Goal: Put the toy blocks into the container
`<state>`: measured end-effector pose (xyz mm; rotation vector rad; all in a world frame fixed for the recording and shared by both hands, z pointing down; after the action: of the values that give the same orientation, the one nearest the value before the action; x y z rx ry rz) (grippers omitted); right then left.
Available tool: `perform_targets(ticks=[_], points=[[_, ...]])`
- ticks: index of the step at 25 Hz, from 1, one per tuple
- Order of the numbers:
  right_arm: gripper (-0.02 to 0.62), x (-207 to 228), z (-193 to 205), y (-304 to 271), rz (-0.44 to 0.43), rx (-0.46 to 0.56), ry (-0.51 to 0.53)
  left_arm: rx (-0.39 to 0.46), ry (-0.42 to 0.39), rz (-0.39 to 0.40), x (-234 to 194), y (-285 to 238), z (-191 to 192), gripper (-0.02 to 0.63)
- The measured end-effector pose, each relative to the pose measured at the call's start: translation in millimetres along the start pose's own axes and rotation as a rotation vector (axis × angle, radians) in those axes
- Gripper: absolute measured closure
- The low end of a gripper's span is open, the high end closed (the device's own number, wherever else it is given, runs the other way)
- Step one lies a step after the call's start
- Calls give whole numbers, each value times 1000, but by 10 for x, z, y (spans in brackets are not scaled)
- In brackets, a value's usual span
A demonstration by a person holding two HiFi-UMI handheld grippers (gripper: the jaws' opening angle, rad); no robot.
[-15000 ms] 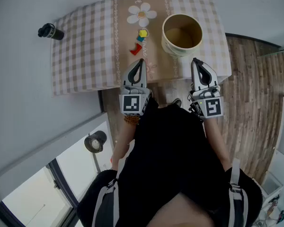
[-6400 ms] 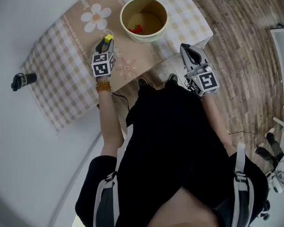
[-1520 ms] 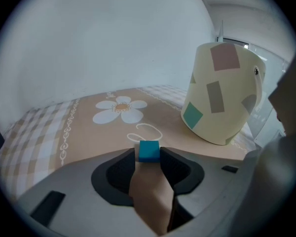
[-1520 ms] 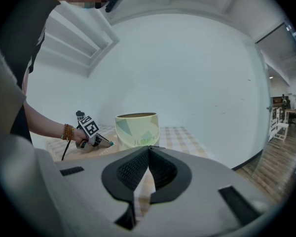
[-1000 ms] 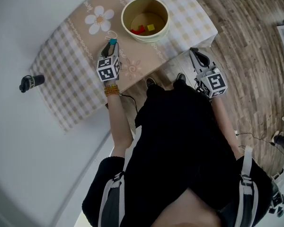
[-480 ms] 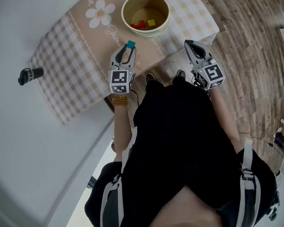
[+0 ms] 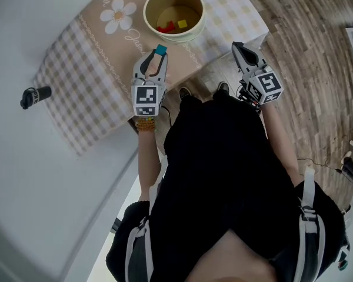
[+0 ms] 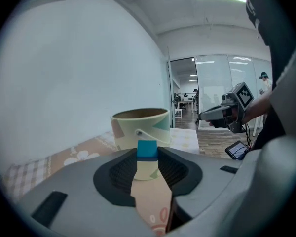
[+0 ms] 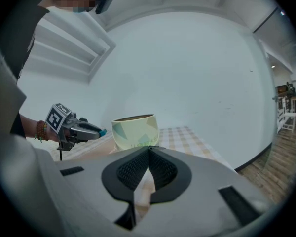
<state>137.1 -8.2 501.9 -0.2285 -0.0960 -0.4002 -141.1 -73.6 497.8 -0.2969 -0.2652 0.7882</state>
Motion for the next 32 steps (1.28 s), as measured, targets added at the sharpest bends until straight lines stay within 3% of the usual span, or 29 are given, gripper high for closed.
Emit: perform_targets(ticks=[4, 7, 11, 14, 20, 26, 32], points=[[589, 206, -63, 97, 33, -13, -40, 2, -96, -34, -100, 35, -489, 463], [589, 323, -52, 199, 77, -1, -66, 58, -170, -28, -211, 34, -930, 463], [589, 445, -44, 327, 127, 19, -94, 140, -204, -7, -305, -42, -1462, 463], [589, 492, -32, 393, 151, 29, -108, 121, -228, 12, -364, -260, -1663, 463], [589, 504, 9, 494, 182, 46, -134, -63, -344, 98, -370, -869, -1637, 463], [589, 592, 39, 644, 226, 56, -151, -379, -382, 326, -131, -1335, -1281, 462], [589, 674, 64, 745, 278, 64, -167, -554, -412, 406, -59, -1765, -992, 462]])
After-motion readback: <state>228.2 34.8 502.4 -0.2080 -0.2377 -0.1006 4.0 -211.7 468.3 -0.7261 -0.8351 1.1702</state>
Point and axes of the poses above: the fingertips, and each gripper's own axes: y backward along the fingers, x to its right, z out of its underside, the point moved 6 cm from there along y, backward along the fingers, and after that the axes turned 3 degrees about x, right-handed, at the moved point
